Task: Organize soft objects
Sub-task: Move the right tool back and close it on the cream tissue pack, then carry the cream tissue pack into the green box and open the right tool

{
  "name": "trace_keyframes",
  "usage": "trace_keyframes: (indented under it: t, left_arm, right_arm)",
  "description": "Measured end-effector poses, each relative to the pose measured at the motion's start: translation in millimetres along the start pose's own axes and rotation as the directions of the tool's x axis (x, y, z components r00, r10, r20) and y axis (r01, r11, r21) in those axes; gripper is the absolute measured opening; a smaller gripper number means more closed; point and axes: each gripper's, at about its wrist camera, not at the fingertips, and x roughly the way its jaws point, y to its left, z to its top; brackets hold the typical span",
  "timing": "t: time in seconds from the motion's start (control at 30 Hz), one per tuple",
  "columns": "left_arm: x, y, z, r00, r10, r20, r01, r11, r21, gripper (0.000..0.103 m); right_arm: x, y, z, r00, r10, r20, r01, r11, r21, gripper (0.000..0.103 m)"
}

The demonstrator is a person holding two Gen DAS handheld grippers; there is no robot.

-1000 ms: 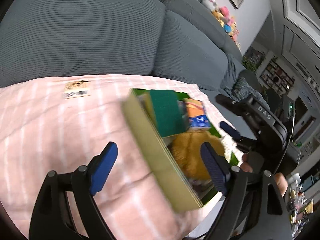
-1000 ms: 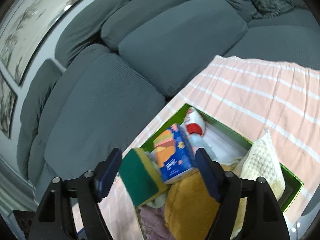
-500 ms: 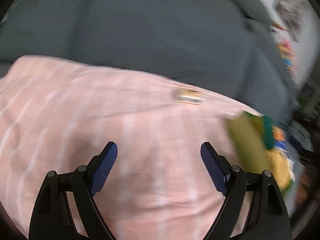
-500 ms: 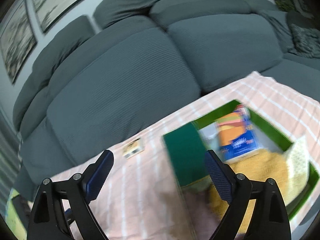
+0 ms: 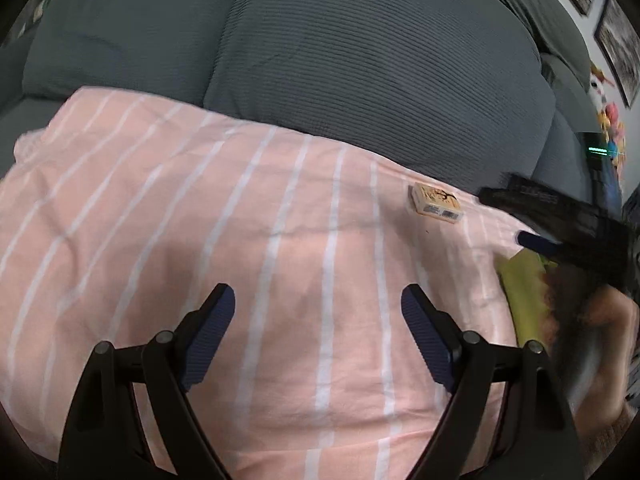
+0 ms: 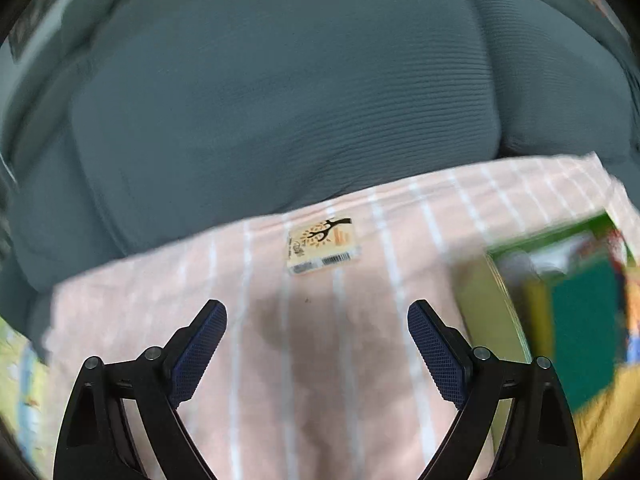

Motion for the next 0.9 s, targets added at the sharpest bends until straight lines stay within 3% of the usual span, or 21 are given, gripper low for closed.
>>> trace_keyframes:
  t: [0.2, 0.37, 0.5, 0.53, 0.57, 0.67, 0.9]
  left_arm:
    - [-3, 19, 5, 1.0, -0.016, 0.0, 0.015, 0.996, -0.084, 0.085]
    - [1, 24, 10, 0.998, -0.051, -0.021, 0.049, 0.994, -0.099, 0.085]
    - [3, 29, 11, 0.999, -0.039, -0.026, 0.036, 0.994, -0.107, 0.085]
    - [3, 29, 11, 0.999, -0.039, -0.029, 0.036, 0.994, -0.106, 0.085]
    - [2, 29, 11, 0.999, -0.039, -0.029, 0.036, 0.994, -0.107, 0.085]
    - [2, 26, 11, 0.999, -0.038, -0.024, 0.035, 0.995, -0.096, 0.085]
    - [2, 24, 7, 0.999, -0.019, -0.031, 0.016, 0.996, -0.086, 0.085]
  right_arm:
    - [87, 17, 35, 0.989, -0.097, -0.109, 0.092, 0.994, -0.051, 0.093]
    - [126, 19, 45, 0.979, -0.129, -0.159, 0.114, 0.988, -0.102, 0.093]
    - [142, 14, 38, 0.972, -0.159, -0.176, 0.14, 0.983, -0.118, 0.091]
    - [141, 11, 36, 0.975, -0.147, -0.164, 0.132, 0.986, -0.101, 0.088]
    - [138, 9, 33, 0.979, -0.136, -0.154, 0.124, 0.989, -0.083, 0.075]
    - [123, 8, 24, 0.983, -0.101, -0.155, 0.095, 0.995, -0.044, 0.075]
    - [33, 32, -30, 0.992, 0.003, -0.128, -0.022, 0.988, -0.152, 0.075]
